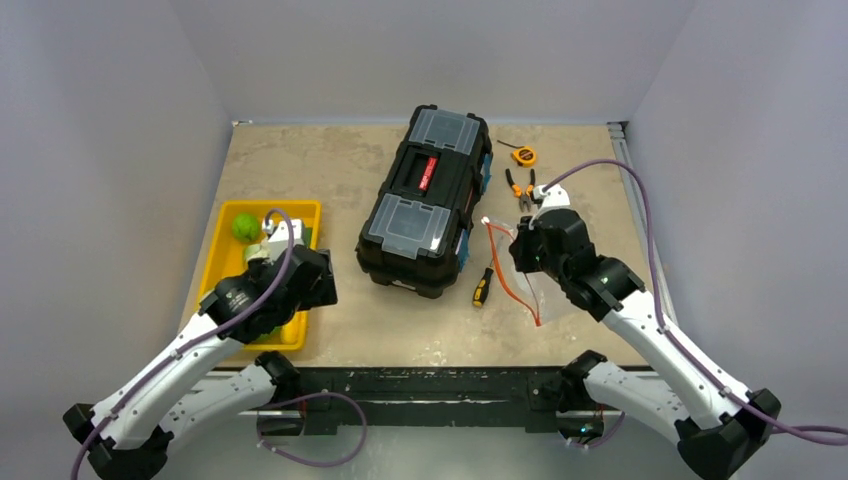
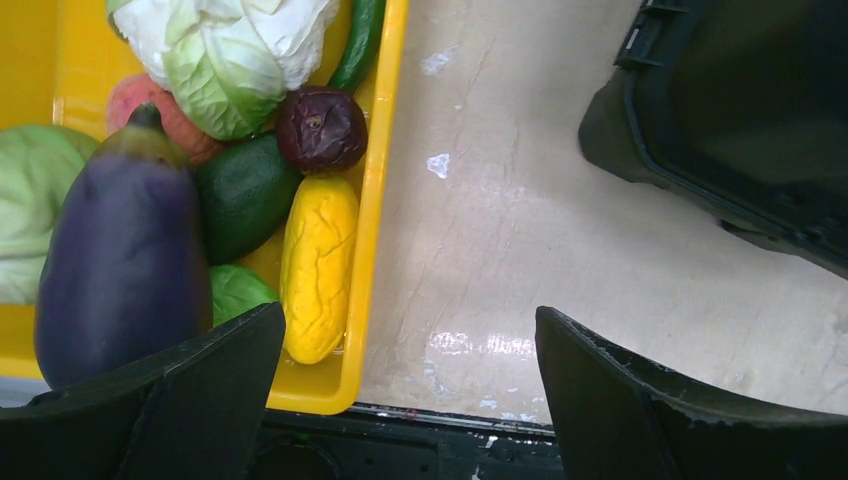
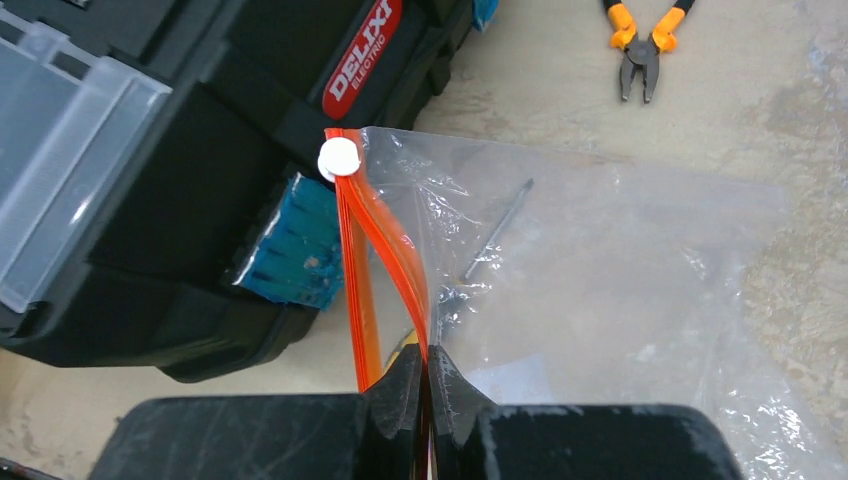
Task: Place the food in the zip-top bag and seal the zipper
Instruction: Pick up the fake vegetable from the bin.
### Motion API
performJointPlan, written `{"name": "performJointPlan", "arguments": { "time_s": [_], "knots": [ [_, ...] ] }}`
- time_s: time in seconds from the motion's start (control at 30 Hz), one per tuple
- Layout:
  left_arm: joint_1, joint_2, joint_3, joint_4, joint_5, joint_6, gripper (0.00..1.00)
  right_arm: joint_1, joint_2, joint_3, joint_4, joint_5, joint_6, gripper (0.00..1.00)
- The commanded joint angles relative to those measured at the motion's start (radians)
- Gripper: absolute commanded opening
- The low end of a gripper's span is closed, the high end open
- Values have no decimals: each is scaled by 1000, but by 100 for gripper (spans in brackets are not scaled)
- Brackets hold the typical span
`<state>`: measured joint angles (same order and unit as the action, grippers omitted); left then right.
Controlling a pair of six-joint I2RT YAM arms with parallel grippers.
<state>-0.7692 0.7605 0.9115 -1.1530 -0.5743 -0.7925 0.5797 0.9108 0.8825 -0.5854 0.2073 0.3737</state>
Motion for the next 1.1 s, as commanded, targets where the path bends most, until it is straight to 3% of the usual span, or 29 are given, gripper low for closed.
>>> {"name": "performJointPlan", "arguments": {
  "time_s": [0.0,0.3,0.47,0.8,1.07],
  "knots": [
    [99,22,-13,70,53,14,96,-1,-47,-14,61,-17,3,0],
    [371,114,-28,162,179,153,95,-1,-97,-33,81,-24,-5,0],
    [524,212,-26,241,285,148,91,0,-104,-37,85,-32,-9,0],
    [660,363,-59,320,239,-60,83,-1,-119,-45,101,-30,-11,0],
    [695,416,-94,382,194,-168,78,0,-112,-48,107,-40,-16,0]
  ]
}}
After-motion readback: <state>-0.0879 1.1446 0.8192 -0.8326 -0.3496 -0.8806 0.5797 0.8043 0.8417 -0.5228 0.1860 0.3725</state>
